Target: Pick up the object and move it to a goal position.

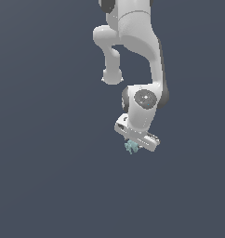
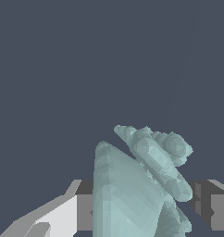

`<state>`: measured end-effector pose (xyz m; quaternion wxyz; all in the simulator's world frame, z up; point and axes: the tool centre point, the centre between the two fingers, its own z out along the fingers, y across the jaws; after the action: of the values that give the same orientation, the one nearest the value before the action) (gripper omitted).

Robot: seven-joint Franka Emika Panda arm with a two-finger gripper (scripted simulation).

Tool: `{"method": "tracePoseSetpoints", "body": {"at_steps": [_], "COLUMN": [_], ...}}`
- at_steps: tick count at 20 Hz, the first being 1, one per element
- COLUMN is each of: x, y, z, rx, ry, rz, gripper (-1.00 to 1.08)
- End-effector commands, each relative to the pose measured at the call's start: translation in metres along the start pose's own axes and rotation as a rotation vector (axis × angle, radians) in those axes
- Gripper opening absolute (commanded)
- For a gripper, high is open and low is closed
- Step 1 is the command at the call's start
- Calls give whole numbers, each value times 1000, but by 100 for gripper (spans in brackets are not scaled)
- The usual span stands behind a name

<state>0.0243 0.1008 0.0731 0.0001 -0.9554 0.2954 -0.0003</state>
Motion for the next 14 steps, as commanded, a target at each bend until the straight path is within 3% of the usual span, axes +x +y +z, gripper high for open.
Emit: {"method": "tracePoseSetpoints", "body": {"at_steps": [1,7,14], "x": [-6,-14,-18], "y": [-24,-63,-83], "z": [-3,-6,-8], "rx": [0,0,0], "ry": [0,0,0], "rz": [2,1,1], "gripper": [-100,-100,-100]}}
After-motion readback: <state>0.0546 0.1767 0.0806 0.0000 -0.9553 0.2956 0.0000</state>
